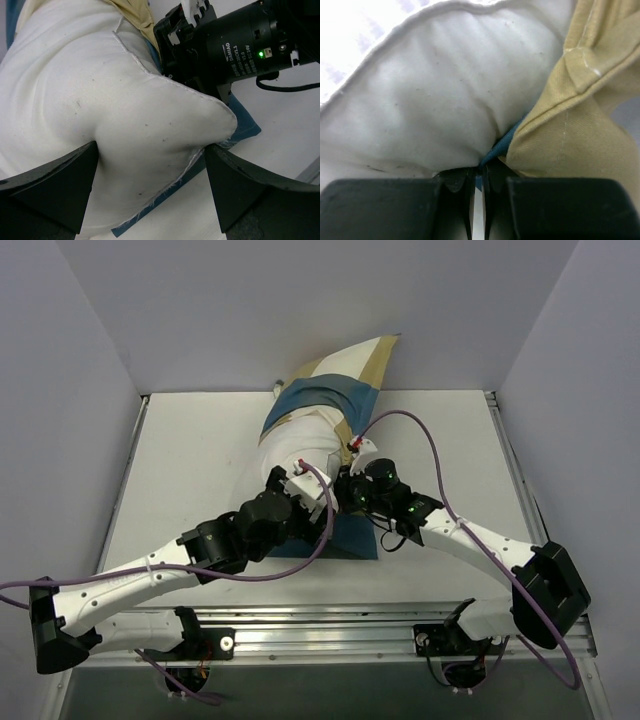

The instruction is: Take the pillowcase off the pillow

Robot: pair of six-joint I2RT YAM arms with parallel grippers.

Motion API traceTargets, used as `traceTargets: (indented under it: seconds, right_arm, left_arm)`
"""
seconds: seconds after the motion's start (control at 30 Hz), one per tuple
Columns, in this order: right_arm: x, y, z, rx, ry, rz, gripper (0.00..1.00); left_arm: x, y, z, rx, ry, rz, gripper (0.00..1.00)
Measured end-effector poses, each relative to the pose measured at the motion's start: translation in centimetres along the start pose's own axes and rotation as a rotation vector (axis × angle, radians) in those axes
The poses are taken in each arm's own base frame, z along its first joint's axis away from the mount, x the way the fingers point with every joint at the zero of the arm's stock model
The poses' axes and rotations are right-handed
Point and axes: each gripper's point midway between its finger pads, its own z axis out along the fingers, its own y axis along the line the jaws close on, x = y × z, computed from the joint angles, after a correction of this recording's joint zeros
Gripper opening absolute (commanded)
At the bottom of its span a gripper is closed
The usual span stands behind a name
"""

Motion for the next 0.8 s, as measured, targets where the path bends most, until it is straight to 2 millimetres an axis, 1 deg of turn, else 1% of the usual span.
traceTargets:
  seconds: [0.17, 0.37, 0.5, 0.7, 0.8]
  right_arm:
    - [-0.5, 0.6, 0.6, 0.018, 0.001, -0.021, 0.00]
    - [-0.4, 0.9, 1.0, 0.037, 0.020, -0.043, 0.00]
    - [-0.6, 1.1, 1.0, 0.043, 0.033, -0.050, 0.00]
    - [-1.9, 1.9, 0.8, 0.039, 0.018, -0.067, 0.00]
    - [-1.9, 1.9, 0.7, 0.038, 0.019, -0.071, 0.00]
  left_arm:
    - [0.0, 0.4, 1.0, -0.058, -0.010, 0.016, 0.94]
    - [0.2, -0.2, 1.0, -0.026, -0.010, 0.023, 0.94]
    - [0.6, -0.1, 0.5, -0.015, -0.015, 0.036, 0.94]
    - [-0.4, 0.1, -0.7, 0.024, -0.054, 0.075, 0.94]
    - [-0.9, 0.3, -1.5, 0.039, -0.074, 0.100, 0.94]
